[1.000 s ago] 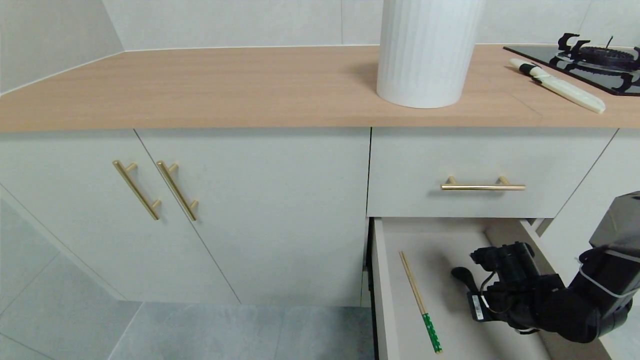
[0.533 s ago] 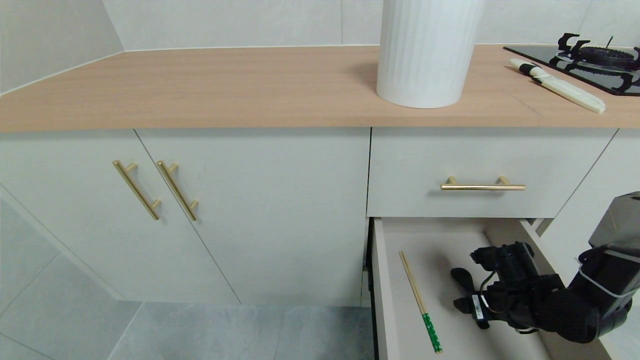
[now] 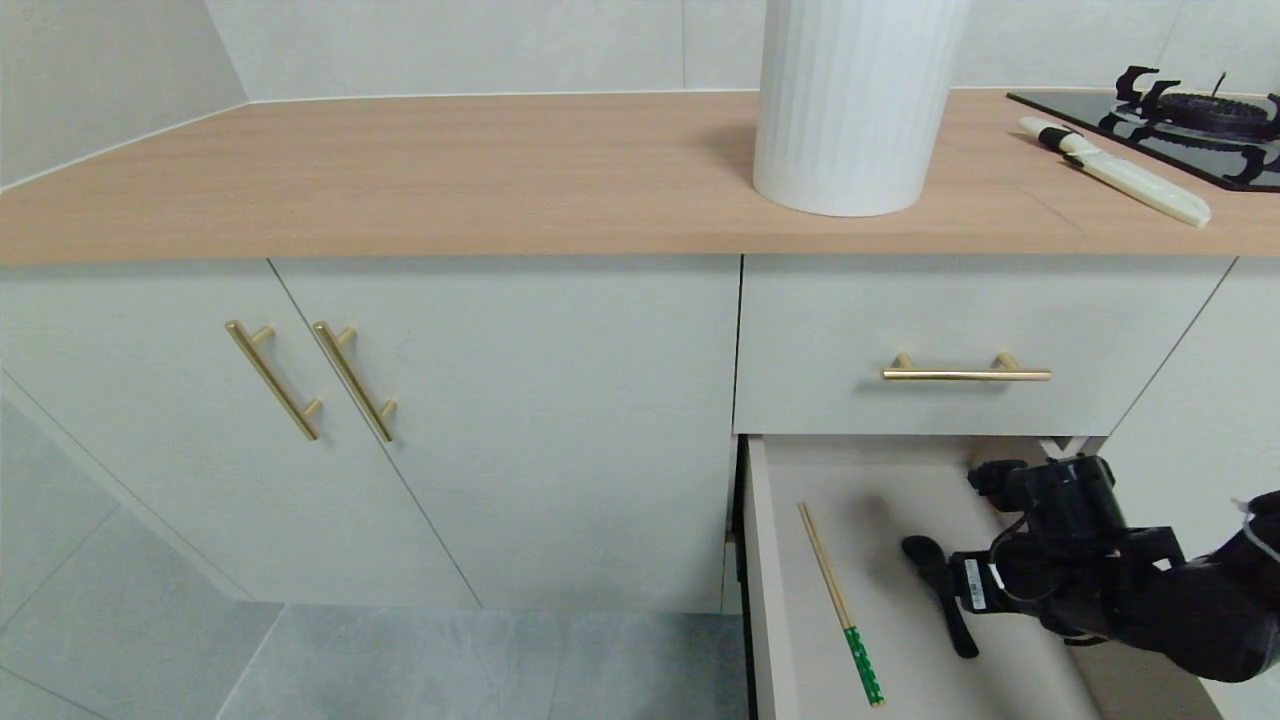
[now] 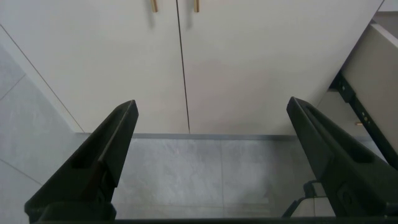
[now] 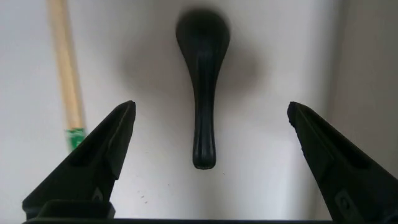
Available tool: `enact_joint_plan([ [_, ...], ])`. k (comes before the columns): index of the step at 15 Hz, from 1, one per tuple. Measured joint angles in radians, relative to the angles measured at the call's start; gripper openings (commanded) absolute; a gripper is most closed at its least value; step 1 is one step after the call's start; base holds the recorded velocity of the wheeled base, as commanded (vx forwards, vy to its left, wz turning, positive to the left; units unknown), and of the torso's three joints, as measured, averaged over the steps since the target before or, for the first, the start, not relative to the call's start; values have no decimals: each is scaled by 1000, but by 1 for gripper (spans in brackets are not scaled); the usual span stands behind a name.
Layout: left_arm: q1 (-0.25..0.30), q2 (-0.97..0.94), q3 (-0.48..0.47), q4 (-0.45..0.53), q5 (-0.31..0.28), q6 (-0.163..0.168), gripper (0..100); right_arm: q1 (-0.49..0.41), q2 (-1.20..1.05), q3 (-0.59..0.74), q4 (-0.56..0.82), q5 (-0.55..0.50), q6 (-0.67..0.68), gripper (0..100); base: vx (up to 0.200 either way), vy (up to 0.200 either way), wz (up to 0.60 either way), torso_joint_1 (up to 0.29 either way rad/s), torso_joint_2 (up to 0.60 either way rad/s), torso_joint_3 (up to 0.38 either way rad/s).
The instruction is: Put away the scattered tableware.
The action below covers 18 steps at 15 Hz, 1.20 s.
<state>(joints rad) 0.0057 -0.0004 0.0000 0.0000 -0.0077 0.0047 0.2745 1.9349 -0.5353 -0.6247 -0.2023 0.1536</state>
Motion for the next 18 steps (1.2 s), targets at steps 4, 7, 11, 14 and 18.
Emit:
enact_joint_plan([
  [4, 0, 0, 0, 0, 0, 0, 100, 6, -279, -54, 385, 5, 0, 100, 0, 0, 0, 0, 0, 0],
  [7, 0, 0, 0, 0, 0, 2, 100, 15, -512, -122, 722, 32, 0, 100, 0, 0, 0, 0, 0, 0],
  [11, 0, 0, 0, 0, 0, 0, 100, 29, -692, -156, 853, 48, -6, 100, 0, 0, 0, 0, 0, 0],
  [14, 0, 0, 0, 0, 0, 0, 100, 47, -733, -159, 861, 45, -7, 100, 0, 0, 0, 0, 0, 0],
  [18, 0, 0, -1, 1, 0, 0, 100, 58, -762, -161, 885, 43, -9, 100, -200, 0, 0, 7, 4, 1],
])
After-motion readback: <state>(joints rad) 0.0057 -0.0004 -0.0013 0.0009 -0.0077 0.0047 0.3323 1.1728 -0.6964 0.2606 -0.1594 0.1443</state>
